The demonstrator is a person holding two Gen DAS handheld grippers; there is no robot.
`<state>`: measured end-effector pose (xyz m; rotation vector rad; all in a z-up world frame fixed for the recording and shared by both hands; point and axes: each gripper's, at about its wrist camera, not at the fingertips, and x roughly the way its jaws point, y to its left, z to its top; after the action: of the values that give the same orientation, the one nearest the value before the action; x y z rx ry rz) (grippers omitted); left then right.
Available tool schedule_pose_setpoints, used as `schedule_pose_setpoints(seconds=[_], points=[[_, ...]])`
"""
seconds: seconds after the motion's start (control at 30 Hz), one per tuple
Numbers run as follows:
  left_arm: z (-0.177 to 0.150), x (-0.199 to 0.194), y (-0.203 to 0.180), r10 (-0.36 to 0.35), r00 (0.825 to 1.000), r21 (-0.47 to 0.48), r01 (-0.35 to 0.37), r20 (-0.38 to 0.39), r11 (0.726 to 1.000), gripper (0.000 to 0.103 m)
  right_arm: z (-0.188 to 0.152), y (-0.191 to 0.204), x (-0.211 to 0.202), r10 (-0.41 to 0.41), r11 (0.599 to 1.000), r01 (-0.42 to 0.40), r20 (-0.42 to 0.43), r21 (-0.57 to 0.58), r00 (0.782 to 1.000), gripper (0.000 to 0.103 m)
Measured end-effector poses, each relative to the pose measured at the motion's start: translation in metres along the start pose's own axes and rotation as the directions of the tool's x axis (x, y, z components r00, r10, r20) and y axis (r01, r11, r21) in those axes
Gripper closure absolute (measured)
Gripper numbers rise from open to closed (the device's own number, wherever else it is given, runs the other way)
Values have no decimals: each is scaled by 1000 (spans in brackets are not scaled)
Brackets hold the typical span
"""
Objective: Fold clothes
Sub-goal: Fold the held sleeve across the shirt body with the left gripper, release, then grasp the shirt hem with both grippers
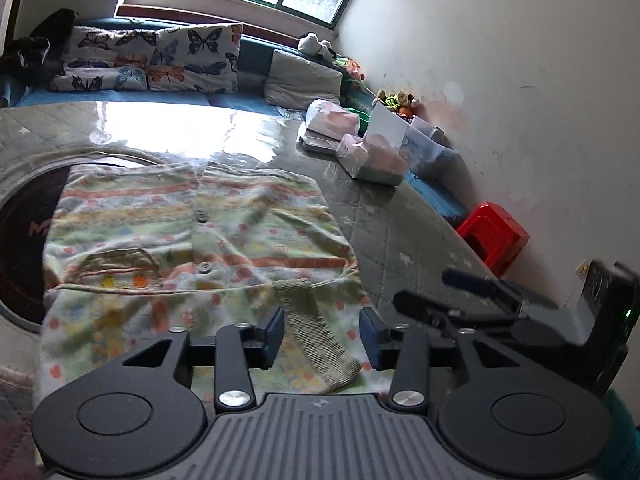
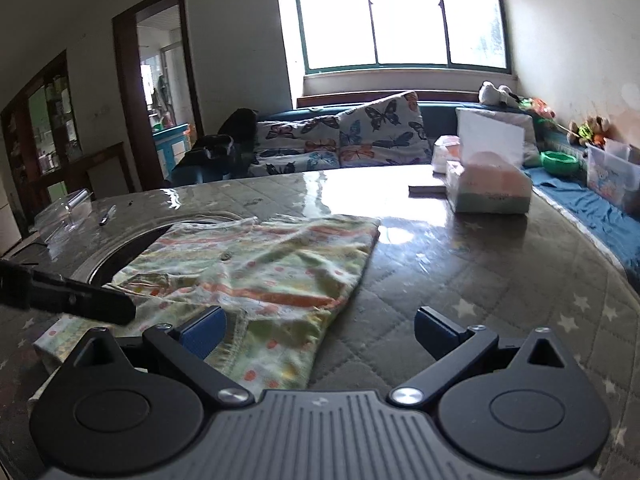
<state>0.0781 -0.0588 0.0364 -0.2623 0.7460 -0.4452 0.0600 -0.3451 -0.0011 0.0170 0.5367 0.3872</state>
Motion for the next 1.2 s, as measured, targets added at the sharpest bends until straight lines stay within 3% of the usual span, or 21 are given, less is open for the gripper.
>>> schedule_pose_setpoints(seconds=[0.23,0.5,0.77,0.97,1.2], points=[[-5,-20,59,131,991,-84,-128,23,988,60,11,36,17,149,988,-151,-45,-44,988,2],[-10,-31,121,234,972,-176,-230,6,957,76,12,82,60,262,956,-277,-153,-90,953,15],[-13,-25,130,255,967,-157,-252,-1,955,82,-1,91,79,244,956,-274,-232,-105,942,21],[-12,-35,112,215,976,-97,-212,22,972,83,1,88,52,234,954,-266,-212,-137,949,24],[-32,-31,104,235,972,-32,-235,-11,971,81,-20,89,40,193,947,-244,-240,-209,951,32]])
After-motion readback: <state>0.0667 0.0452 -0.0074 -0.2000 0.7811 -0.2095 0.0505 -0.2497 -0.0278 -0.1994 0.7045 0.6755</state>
